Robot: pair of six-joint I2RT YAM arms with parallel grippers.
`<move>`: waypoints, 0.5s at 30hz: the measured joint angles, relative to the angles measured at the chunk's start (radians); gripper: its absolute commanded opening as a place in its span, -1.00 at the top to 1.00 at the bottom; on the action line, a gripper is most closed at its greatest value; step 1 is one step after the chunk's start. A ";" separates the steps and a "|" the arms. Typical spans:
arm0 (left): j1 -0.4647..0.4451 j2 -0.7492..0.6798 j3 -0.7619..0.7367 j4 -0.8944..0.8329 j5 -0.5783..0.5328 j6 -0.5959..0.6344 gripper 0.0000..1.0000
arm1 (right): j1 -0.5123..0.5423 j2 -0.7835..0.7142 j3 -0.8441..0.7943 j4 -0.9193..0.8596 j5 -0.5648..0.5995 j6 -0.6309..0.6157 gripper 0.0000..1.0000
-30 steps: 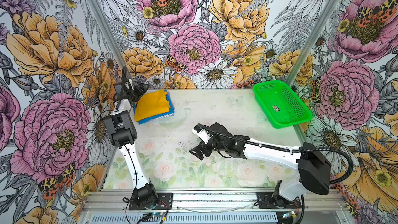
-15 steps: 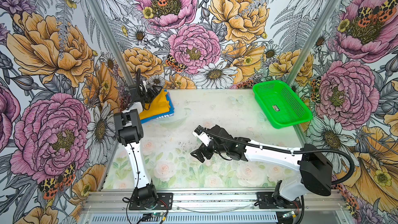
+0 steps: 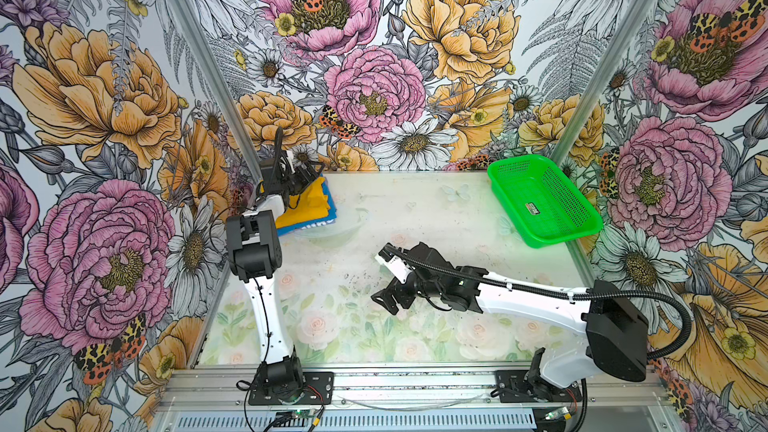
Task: Fold and stack the t-shirts
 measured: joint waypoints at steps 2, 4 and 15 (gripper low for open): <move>-0.007 -0.006 -0.003 0.035 0.000 -0.018 -0.98 | 0.002 0.000 0.000 -0.002 0.000 0.000 -0.99; -0.017 -0.006 -0.021 0.072 -0.004 -0.040 -0.98 | 0.003 0.000 0.000 -0.002 0.000 0.000 -0.99; -0.074 0.127 -0.080 0.309 -0.015 -0.189 -0.98 | 0.003 -0.017 -0.021 -0.015 0.007 0.000 -0.99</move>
